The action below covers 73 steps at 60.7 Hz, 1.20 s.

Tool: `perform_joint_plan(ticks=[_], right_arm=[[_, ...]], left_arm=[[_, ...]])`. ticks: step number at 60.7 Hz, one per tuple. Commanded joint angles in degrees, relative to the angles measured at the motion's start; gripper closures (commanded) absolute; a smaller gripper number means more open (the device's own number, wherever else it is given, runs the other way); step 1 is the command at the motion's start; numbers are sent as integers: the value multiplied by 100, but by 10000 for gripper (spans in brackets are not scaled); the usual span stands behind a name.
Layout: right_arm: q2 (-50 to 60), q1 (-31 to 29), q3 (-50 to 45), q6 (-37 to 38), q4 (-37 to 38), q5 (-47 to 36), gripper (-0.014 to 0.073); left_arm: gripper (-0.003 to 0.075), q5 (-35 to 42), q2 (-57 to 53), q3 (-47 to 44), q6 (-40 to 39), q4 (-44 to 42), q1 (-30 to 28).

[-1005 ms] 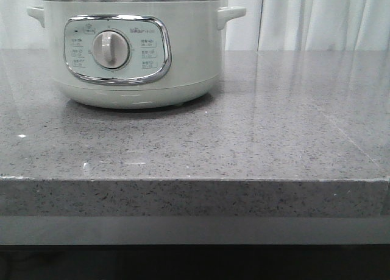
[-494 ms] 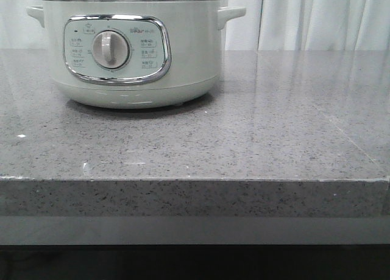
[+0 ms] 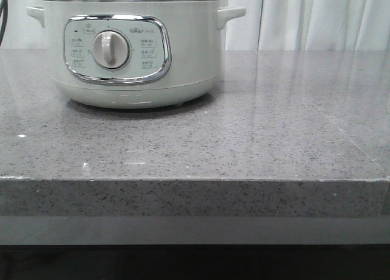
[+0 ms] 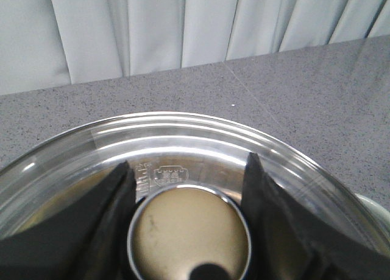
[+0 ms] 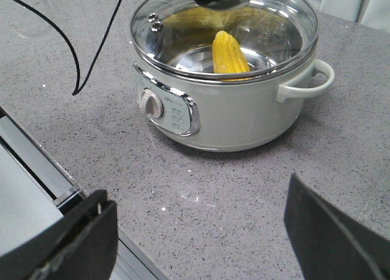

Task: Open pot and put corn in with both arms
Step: 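Lower the glass lid back onto the pot with the left gripper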

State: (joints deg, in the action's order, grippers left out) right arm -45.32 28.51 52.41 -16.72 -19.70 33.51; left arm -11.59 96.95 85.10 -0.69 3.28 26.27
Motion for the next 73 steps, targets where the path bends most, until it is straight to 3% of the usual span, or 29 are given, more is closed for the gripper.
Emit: perform_joint_plan(ticks=[1,31,34,43,55,63,73], right_arm=[[58,-17,139,-30,-105,-396,13],[58,-17,139,-30,-105,-396,13],[58,-17,139,-30,-105,-396,13],[58,-17,139,-30,-105,-396,13],[58,-17,139,-30,-105,-396,13],[58,-17,139,-30,-105,-396,13],[58,-17,139,-30,-105,-396,13]], left_arm=[[534,864,-293,282,-17,52,3],[524,629,-209,282,-17,52,3],[488,629,-209,282,-17,52,3],[262,676,-209,282,-17,52,3],[240,574,-473,282,-17,31,3],[239,140,-1009,282,-17,31,3],[240,-1071,-1875,282,-17,-143,3]])
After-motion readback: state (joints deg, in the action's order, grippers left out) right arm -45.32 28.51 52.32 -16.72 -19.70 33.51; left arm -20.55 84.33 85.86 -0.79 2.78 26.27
